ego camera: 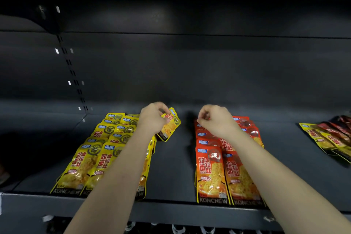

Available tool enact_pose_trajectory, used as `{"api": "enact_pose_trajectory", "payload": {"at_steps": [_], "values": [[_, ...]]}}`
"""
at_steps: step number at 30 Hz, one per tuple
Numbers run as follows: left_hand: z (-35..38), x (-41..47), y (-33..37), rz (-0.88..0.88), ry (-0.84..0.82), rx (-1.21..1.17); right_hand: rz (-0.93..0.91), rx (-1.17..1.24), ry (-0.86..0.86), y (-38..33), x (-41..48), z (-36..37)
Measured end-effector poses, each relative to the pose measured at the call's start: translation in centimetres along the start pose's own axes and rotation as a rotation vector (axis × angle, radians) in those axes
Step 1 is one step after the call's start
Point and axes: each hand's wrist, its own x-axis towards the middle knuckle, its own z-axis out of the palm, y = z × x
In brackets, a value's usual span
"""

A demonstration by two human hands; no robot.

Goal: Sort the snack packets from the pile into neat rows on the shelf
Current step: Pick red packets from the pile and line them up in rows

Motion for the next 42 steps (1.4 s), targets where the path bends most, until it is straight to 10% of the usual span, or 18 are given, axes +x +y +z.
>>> {"api": "enact_pose_trajectory", "payload": {"at_steps": [27,42], "values": [[2.1,-0.2,-0.3,0.057,0.197,0.722,0.008,0.168,0.116,1.4,-0.4,0.1],[2.9,-1.1,3.8,0.364,0.269,0.645,0.017,0.177,0.157,3.8,-1.2,-4.0]]}}
